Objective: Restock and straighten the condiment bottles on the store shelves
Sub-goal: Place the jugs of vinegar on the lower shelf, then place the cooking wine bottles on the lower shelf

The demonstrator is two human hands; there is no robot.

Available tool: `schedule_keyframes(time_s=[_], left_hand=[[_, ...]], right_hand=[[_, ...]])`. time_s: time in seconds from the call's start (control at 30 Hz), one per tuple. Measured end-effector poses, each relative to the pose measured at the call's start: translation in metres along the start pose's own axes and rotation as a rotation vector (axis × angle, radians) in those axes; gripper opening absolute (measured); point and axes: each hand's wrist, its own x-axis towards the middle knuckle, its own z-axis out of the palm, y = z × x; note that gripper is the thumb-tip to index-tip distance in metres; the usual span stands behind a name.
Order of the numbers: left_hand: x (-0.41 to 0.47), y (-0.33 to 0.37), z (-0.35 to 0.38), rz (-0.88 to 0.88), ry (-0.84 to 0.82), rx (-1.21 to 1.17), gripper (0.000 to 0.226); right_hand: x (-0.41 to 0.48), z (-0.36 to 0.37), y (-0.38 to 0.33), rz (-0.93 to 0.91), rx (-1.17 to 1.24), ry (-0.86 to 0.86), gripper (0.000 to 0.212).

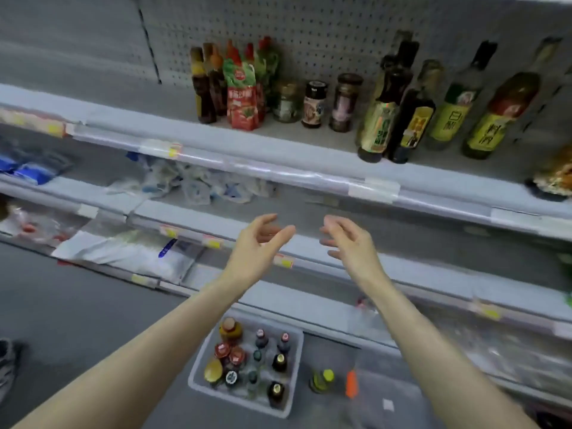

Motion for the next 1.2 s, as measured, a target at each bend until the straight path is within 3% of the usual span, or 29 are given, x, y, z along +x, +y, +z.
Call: schedule_keyframes(time_s=[0.27, 0.47, 0.63, 0.73, 0.87, 1.1, 1.2], left_hand=[[0.044, -0.169, 0.012, -0.285, -0.145, 0.074, 0.045], [0.061, -0.297, 0.030, -0.461, -0.160, 0.109, 0.042], [0.054, -0.404, 0.044, -0.555, -0.194, 0.157, 0.023], [0.048, -0.460, 0.048, -0.615, -0.219, 0.155, 0.028], [0.041, -0.527, 0.051, -0.677, -0.238, 0.177, 0.041], [0.040, -0.603, 0.064, -0.676, -0.263, 0.184, 0.019], [0.039, -0.619, 0.066, -0.683, -0.260, 0.194, 0.036]], right_hand=[[0.015, 0.049, 0.166, 0.335, 0.024, 0.068, 0.008], [0.020, 0.076, 0.292, 0.460, -0.023, 0.100, 0.009], [0.016, 0.109, 0.409, 0.619, -0.009, 0.072, 0.012], [0.010, 0.126, 0.470, 0.658, -0.026, 0.105, 0.011], [0.001, 0.150, 0.532, 0.704, -0.034, 0.062, 0.029], [-0.002, 0.172, 0.617, 0.731, -0.055, 0.050, 0.047], [0.000, 0.180, 0.636, 0.696, -0.054, 0.070, 0.044]])
